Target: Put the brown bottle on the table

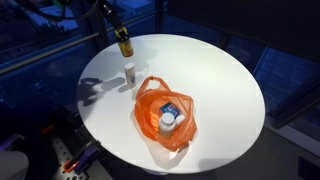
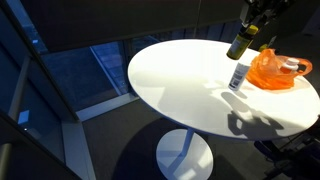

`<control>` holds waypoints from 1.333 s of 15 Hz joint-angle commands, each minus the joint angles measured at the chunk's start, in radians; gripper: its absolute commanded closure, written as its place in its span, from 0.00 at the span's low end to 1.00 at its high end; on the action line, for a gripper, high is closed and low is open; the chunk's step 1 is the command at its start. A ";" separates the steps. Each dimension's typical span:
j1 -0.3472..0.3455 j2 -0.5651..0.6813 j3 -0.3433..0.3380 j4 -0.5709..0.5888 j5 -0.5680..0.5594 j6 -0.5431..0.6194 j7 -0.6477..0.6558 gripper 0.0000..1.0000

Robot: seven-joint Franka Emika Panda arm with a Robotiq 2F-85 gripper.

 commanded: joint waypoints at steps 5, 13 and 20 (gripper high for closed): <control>0.024 0.030 0.029 -0.039 0.097 0.008 -0.159 0.79; 0.016 0.110 0.030 -0.094 0.031 0.069 -0.132 0.79; -0.001 0.172 0.015 -0.115 -0.128 0.147 -0.023 0.79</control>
